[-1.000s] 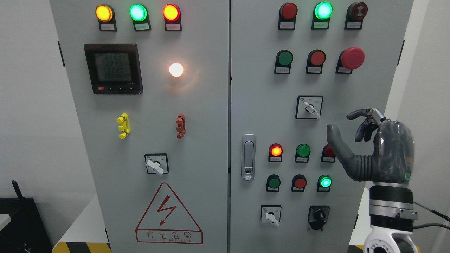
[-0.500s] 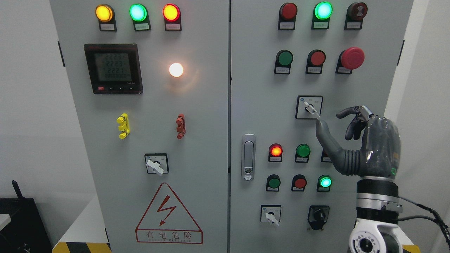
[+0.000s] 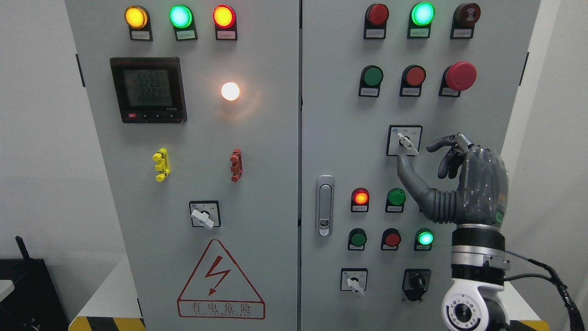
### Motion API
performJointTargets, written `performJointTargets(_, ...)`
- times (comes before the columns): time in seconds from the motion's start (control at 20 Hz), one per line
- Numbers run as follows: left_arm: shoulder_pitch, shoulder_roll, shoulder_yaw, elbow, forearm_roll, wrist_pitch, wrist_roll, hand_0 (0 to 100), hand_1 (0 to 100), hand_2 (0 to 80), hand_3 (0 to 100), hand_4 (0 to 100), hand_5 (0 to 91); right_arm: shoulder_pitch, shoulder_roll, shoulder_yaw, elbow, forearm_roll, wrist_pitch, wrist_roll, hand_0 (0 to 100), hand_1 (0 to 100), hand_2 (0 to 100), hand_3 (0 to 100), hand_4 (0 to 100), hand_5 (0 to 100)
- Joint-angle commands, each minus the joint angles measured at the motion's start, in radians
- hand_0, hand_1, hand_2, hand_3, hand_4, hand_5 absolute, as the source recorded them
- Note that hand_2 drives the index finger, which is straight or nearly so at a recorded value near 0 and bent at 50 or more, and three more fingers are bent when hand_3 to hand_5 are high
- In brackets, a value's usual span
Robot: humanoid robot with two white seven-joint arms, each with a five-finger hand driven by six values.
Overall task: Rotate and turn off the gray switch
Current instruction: 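Pinch the switch lever with right thumb and index finger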
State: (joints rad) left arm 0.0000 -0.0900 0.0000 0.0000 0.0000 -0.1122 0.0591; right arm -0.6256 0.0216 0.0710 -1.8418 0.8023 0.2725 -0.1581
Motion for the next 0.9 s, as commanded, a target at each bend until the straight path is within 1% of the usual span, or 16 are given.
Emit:
performJointTargets(0.0, -0.009, 0.001, 0.008, -0.025, 0.02, 0.0, -0.001, 12, 39, 0.0, 0, 0, 0.0, -0.02, 0.015, 0.018, 0.027, 0.0, 0.007, 0.0, 3, 47, 53, 93, 98, 100)
performJointTargets(0.5, -0.009, -0.001, 0.008, -0.025, 0.02, 0.0, -0.001, 12, 39, 0.0, 0, 0, 0.0, -0.028, 0.015, 0.018, 0.055, 0.0, 0.02, 0.002, 3, 47, 57, 93, 98, 100)
performJointTargets(0.85, -0.009, 0.0, 0.008, -0.025, 0.02, 0.0, -0.001, 12, 39, 0.0, 0, 0, 0.0, -0.037, 0.014, 0.018, 0.061, 0.0, 0.02, 0.002, 5, 46, 58, 93, 98, 100)
